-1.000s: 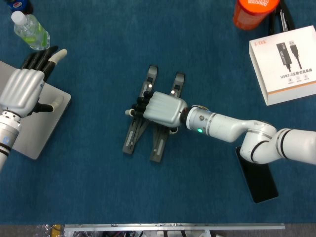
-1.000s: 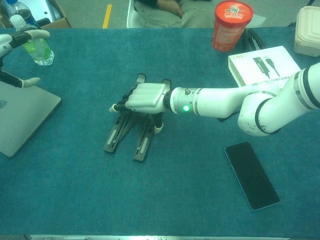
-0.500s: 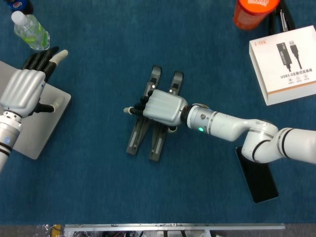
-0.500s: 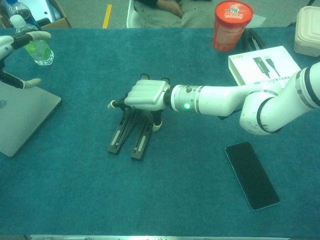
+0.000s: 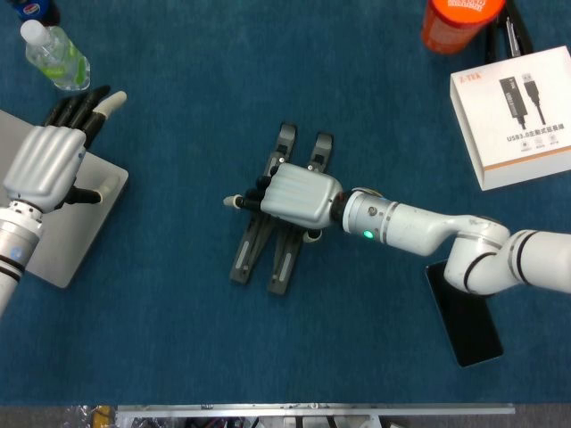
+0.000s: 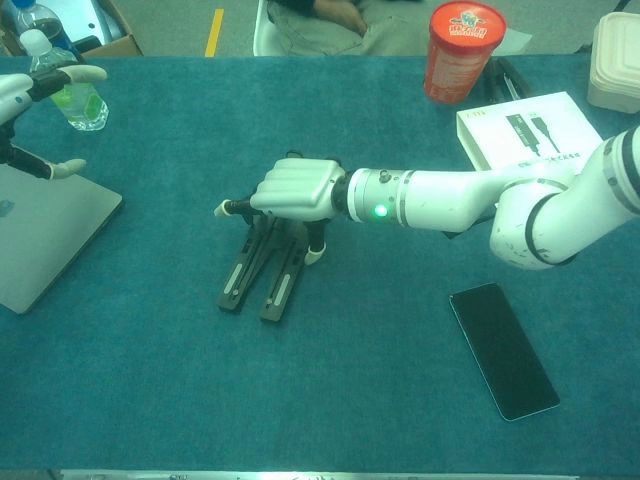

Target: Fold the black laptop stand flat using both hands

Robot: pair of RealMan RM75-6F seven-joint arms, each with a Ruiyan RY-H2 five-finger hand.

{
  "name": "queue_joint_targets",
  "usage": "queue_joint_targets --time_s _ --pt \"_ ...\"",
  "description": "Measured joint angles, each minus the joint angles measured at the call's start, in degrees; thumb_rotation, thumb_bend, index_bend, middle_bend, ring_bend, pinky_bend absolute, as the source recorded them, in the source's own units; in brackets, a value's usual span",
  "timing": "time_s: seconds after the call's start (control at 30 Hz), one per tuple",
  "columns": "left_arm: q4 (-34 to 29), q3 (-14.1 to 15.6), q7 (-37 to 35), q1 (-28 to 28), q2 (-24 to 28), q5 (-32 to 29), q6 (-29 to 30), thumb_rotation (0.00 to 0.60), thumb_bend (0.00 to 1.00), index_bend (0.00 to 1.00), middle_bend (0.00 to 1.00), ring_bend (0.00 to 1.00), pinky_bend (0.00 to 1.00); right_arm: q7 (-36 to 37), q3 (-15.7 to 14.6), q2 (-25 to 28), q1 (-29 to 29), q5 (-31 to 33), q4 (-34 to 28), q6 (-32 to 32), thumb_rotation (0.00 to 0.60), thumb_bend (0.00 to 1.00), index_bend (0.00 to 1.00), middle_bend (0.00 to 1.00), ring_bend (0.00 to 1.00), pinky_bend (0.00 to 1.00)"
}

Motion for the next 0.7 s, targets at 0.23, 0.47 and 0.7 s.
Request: queue_joint_targets --time_s 0.23,0.47,0.7 --pt "-0.4 0.0 0.5 0.1 0.1 -0.2 -0.1 0.6 0.29 0.0 0.0 0.0 0.04 2.0 -0.4 2.1 1.1 -0.7 -1.8 -0.6 0.6 0.0 0.0 0.05 0.03 0.17" --pt "-1.0 -0.1 0.7 0.2 0.4 -0.4 0.0 0.6 0.3 0.0 0.0 0.0 0.04 3.6 -0.9 1.2 1.9 -0.4 -0.5 -2.4 0.6 0.0 0.0 0.05 0.03 0.17" --pt "-1.1 -0.1 0.5 0.5 0.8 -0.8 0.0 0.6 0.29 0.0 0.0 0.0 0.04 4.7 -1.3 0.4 2.4 -0.2 1.0 -3.5 0.6 0.0 0.0 0.05 0.03 0.17"
